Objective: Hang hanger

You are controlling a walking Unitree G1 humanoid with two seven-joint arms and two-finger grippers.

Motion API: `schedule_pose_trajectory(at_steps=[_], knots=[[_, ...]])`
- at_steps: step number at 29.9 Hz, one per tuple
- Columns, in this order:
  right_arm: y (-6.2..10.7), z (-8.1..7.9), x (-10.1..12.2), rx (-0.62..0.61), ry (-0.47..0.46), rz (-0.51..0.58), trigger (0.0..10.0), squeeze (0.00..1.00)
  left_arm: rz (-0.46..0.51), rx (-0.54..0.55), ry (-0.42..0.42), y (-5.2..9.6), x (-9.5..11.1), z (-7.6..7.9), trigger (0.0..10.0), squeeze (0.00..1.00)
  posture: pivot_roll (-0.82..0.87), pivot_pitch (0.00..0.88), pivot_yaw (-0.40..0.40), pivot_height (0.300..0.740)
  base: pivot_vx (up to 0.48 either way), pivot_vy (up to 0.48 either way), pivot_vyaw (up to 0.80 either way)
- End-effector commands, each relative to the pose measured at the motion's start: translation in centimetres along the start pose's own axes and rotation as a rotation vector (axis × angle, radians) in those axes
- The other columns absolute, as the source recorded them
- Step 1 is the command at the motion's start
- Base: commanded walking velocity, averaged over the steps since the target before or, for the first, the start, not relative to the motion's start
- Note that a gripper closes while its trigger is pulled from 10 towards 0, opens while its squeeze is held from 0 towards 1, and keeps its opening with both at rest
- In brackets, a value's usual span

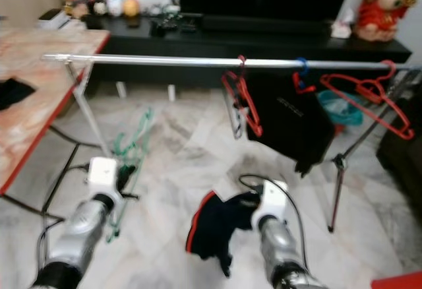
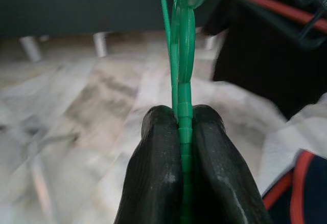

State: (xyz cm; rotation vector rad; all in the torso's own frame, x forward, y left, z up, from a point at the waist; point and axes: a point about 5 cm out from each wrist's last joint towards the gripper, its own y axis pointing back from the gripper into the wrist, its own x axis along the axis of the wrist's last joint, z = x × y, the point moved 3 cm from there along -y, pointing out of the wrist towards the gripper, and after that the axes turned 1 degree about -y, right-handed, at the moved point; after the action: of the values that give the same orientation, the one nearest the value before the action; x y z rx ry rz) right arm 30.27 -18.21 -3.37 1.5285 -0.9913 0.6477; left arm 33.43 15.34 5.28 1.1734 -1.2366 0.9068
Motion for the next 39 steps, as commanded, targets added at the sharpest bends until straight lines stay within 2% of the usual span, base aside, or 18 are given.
schedule_pose_trajectory(at_steps=[1, 3, 21, 25, 28, 29, 33, 35, 39], knots=[[-0.3, -1.1, 0.6, 0.022, 0.026, 0.017, 10.0, 0.0, -0.002, 0.036, -0.017, 0.2, 0.2, -1.4, 10.0, 0.0, 0.03, 0.0, -0.065, 0.74, 0.39, 0.0, 0.0], [-0.3, -1.2, 0.6, 0.028, 0.0, 0.019, 10.0, 0.0, -0.004, 0.035, -0.017, 0.2, 0.2, -1.4, 10.0, 0.0, 0.03, 0.0, -0.065, 0.74, 0.39, 0.0, 0.0], [0.0, -0.4, -0.4, -0.028, -0.022, -0.019, 10.0, 0.0, -0.021, -0.042, -0.051, 0.1, 0.5, -1.3, 10.0, 0.0, 0.04, 0.0, -0.066, 0.74, 0.395, 0.0, 0.0], [-0.1, -0.5, -0.5, -0.028, -0.022, -0.023, 10.0, 0.0, -0.073, -0.165, -0.123, -0.2, 0.2, -0.2, 10.0, 0.0, 0.04, 0.0, -0.064, 0.74, 0.33, 0.0, 0.0], [-0.1, -0.5, -0.4, -0.026, -0.022, -0.021, 10.0, 0.0, -0.097, -0.214, -0.145, -0.2, -0.1, 0.2, 10.0, 0.0, 0.04, 0.0, -0.063, 0.74, 0.0, 0.0, 0.0], [-0.1, -0.6, -0.3, -0.024, -0.029, -0.014, 10.0, 0.0, -0.106, -0.213, -0.171, -0.4, -0.1, 0.2, 10.0, 0.0, 0.04, 0.0, -0.062, 0.74, 0.0, 0.0, 0.0], [-0.2, -0.8, -0.2, -0.017, -0.023, -0.011, 10.0, 0.0, -0.101, -0.215, -0.172, -1.1, 0.5, 0.3, 10.0, 0.0, 0.04, 0.0, -0.062, 0.74, 0.0, 0.0, 0.0], [-0.2, -0.9, 0.0, -0.014, -0.029, -0.003, 10.0, 0.0, -0.083, -0.219, -0.172, -1.9, 1.7, 0.4, 10.0, 0.0, 0.03, 0.0, -0.06, 0.74, 0.0, 0.0, 0.0], [-0.3, -1.0, 0.2, -0.011, -0.029, 0.002, 10.0, 0.0, -0.071, -0.254, -0.188, -2.6, 2.6, 0.9, 10.0, 0.0, 0.03, 0.0, -0.056, 0.74, 0.0, 0.0, 0.0]])
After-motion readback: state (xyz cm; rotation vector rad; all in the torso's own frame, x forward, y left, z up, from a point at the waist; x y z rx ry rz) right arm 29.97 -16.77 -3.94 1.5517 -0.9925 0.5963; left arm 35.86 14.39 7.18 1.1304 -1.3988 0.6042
